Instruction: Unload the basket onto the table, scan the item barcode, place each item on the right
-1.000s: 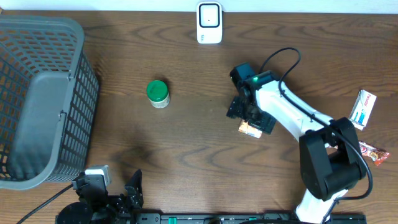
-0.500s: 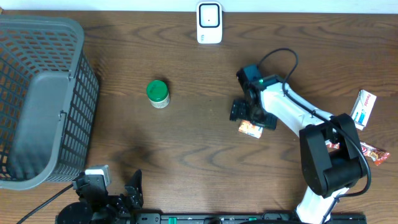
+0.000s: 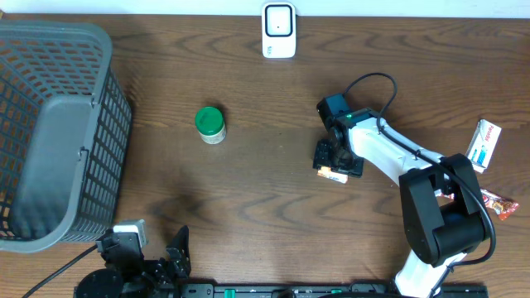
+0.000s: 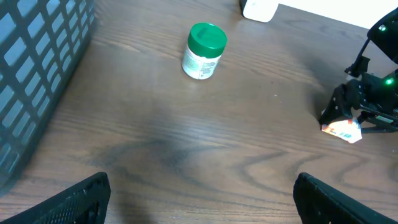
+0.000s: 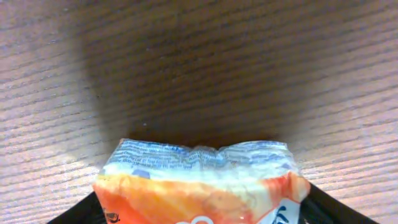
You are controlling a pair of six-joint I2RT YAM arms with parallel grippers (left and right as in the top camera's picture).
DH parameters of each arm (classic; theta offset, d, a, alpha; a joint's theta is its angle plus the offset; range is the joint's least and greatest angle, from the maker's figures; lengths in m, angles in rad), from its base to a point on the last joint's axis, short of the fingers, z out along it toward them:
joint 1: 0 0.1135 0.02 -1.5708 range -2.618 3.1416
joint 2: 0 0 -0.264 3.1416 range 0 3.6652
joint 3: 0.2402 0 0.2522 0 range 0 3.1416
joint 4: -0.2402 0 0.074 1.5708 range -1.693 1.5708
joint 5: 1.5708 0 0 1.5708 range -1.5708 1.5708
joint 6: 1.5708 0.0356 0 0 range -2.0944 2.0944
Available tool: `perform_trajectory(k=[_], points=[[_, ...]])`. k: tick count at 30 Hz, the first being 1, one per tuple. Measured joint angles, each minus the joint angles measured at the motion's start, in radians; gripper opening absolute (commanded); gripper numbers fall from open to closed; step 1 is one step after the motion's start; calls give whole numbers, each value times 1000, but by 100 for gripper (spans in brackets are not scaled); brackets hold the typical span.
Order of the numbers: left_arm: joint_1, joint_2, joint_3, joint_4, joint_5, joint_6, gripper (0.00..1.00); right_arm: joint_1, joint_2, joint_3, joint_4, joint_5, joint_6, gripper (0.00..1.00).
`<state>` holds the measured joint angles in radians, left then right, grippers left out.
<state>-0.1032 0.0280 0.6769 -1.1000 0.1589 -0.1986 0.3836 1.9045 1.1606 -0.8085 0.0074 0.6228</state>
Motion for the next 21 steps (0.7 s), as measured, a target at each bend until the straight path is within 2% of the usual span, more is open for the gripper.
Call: perform_trajectory(k=[7,11,16,20,21], points=[[0,0,0,0,0,0,94,0,0,2,-14,-10,-3,63],[0,0,0,0,0,0,95,0,17,43,-148,-39,-4,61],[0,0,0,0,0,0,94,0,24,201,-347,-85,-6,60],[0,0,0,0,0,0,94,0,24,303,-486,-163,-31,60],[0,0,0,0,0,0,94,0,24,323,-520,-196,-48,63]])
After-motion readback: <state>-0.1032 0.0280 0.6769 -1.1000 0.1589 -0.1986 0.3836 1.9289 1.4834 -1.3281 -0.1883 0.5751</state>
